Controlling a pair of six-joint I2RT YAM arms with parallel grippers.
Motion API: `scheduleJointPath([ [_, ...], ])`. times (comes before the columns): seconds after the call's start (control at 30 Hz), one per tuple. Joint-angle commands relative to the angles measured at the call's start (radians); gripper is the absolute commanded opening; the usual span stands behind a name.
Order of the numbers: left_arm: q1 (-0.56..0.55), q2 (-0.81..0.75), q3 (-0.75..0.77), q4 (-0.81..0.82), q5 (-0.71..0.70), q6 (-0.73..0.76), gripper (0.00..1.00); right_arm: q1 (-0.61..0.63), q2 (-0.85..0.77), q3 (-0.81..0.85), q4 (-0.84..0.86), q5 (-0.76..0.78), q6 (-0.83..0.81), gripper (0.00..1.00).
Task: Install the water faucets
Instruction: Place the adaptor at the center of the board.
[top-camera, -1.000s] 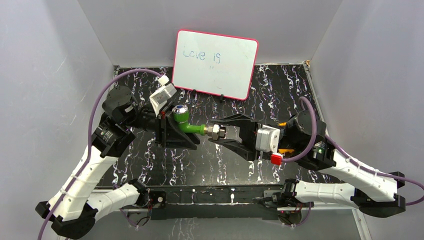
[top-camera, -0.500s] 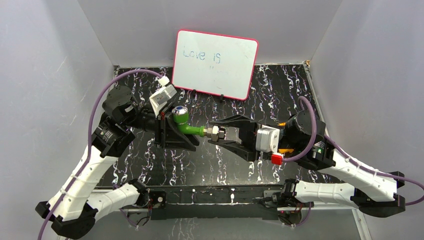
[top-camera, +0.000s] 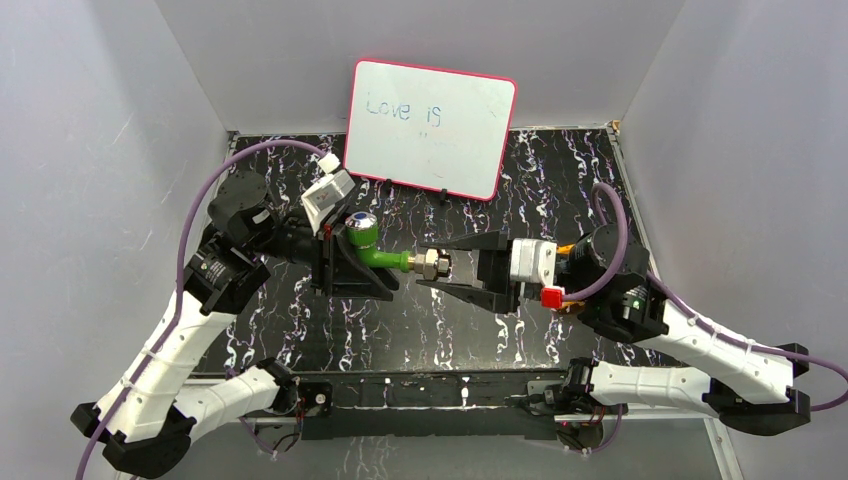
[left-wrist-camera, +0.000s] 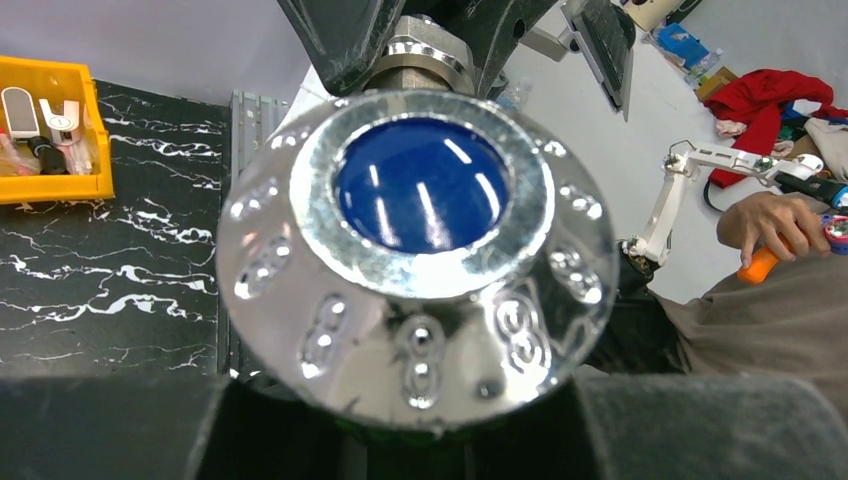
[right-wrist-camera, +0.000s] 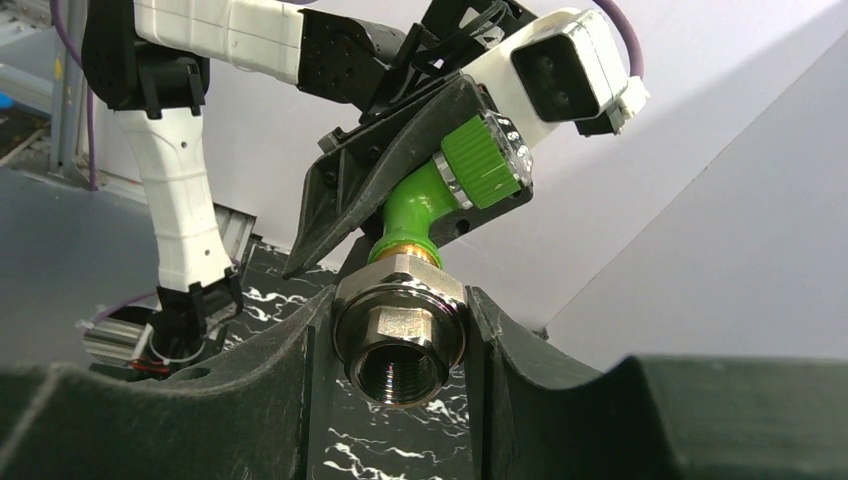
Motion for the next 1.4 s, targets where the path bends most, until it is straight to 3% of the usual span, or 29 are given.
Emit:
scheduleJointPath([
  [0.0,-0.005,-0.002,0.047,0.013,0.003,0.021,0.00,0.002,0.011,-0.028,0.101,0.060,0.133,0.00],
  [0.5,-0.005,0.003,0.062,0.019,-0.007,0.058,0.00,0.002,0.034,-0.101,0.177,0.131,0.476,0.00],
  [1.0,-0.005,-0.003,0.054,0.019,-0.041,0.115,0.00,0.002,0.069,-0.090,0.067,0.307,0.891,0.00],
  [1.37,-0.005,-0.043,0.039,0.019,-0.116,0.197,0.00,0.002,0.032,-0.113,0.060,0.408,1.063,0.00],
])
